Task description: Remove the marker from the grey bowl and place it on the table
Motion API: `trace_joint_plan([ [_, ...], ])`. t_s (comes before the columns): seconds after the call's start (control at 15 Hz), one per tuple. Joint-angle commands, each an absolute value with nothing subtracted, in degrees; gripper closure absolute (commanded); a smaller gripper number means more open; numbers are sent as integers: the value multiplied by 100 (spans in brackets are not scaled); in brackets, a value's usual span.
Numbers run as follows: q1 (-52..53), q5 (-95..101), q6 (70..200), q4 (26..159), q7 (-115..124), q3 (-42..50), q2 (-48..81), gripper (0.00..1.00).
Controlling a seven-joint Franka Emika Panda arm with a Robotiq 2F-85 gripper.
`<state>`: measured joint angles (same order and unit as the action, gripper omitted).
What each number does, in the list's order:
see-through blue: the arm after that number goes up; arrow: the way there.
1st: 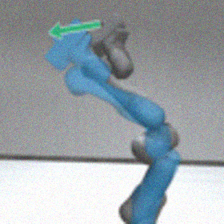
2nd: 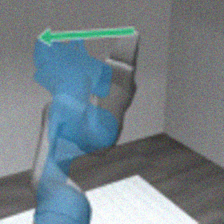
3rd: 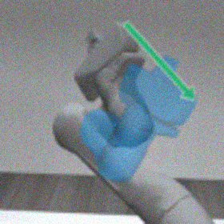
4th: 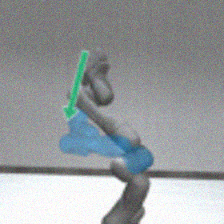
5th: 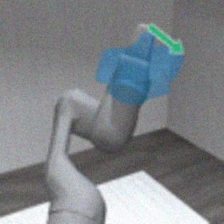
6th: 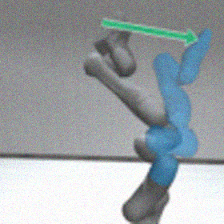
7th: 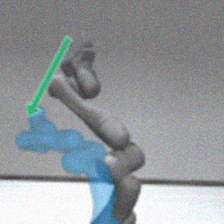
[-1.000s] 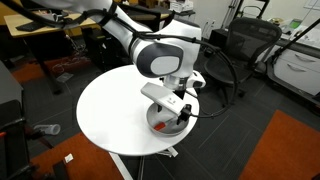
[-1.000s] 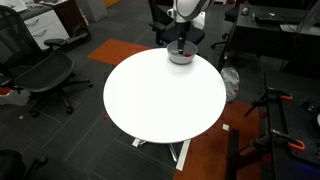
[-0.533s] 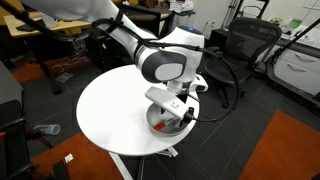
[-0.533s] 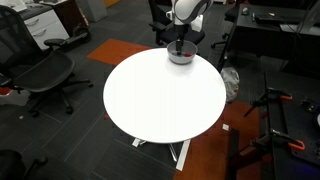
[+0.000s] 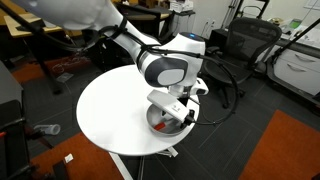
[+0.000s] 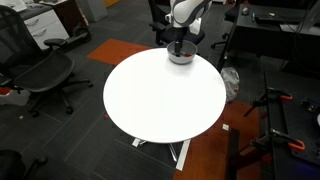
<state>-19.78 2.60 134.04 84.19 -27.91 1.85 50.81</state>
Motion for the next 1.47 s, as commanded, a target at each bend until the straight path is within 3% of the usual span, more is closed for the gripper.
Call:
trace_joint_plan([
  [0.0,-2066,155,13466,8161,-2816,90,5249,26],
  [0.13,-2062,158,13480,8136,-2815,89,5286,31],
  [0.73,-2097,150,13586,8184,-2812,78,5301,98],
  [1.07,-2016,79,13716,8617,-2511,115,4942,96],
  [1.4,-1925,37,14636,9670,-2206,134,4131,96],
])
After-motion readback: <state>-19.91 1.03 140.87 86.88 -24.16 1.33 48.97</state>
